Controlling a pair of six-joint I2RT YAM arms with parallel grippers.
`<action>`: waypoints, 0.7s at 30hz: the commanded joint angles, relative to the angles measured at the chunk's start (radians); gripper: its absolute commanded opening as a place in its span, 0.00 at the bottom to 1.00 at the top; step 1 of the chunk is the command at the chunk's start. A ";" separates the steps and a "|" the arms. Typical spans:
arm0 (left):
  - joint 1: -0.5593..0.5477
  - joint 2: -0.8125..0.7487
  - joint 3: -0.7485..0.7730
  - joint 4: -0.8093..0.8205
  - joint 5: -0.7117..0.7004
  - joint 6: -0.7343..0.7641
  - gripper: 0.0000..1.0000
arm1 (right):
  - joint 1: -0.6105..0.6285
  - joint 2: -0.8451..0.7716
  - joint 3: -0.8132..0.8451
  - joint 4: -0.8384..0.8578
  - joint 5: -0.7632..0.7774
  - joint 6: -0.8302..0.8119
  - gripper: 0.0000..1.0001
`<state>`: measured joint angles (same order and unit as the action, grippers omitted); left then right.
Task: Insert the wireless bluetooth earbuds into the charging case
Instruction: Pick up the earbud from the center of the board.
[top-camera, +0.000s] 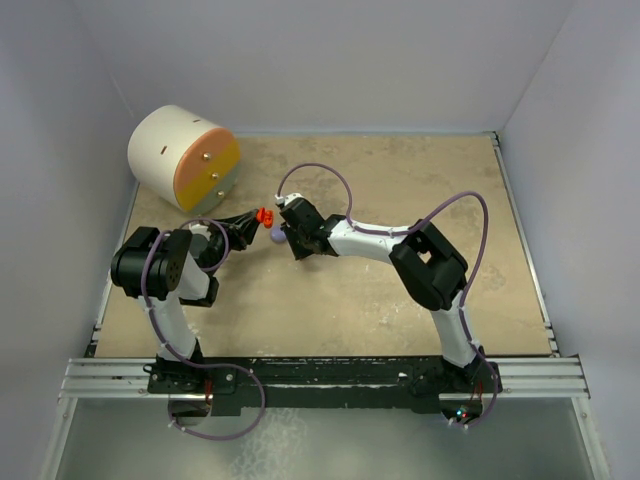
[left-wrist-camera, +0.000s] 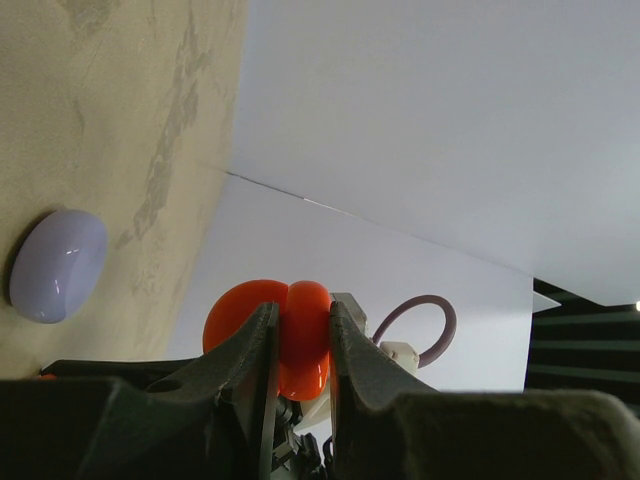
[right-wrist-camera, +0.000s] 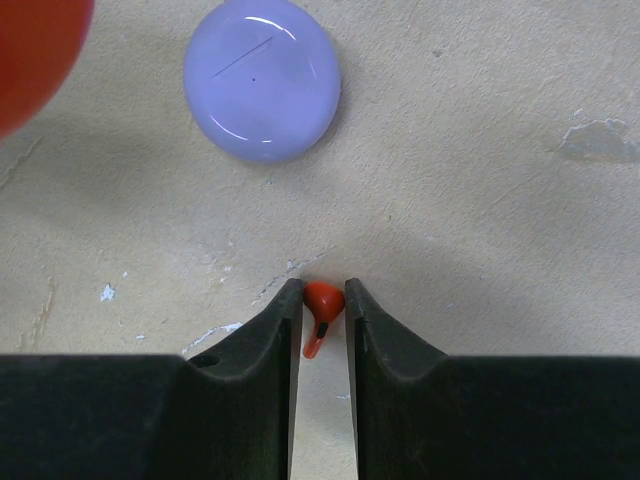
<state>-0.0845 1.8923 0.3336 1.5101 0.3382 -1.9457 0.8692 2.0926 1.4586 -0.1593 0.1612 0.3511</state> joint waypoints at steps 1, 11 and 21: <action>0.012 -0.017 -0.002 0.212 0.013 -0.006 0.00 | -0.002 0.022 -0.004 -0.019 -0.005 0.012 0.24; 0.012 -0.010 -0.001 0.211 0.013 -0.001 0.00 | -0.002 0.012 -0.021 0.002 0.000 -0.004 0.16; 0.012 -0.063 -0.012 0.194 0.000 -0.004 0.00 | -0.005 -0.032 -0.018 0.032 0.034 -0.042 0.07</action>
<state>-0.0795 1.8885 0.3325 1.5101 0.3374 -1.9457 0.8692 2.0926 1.4487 -0.1284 0.1658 0.3325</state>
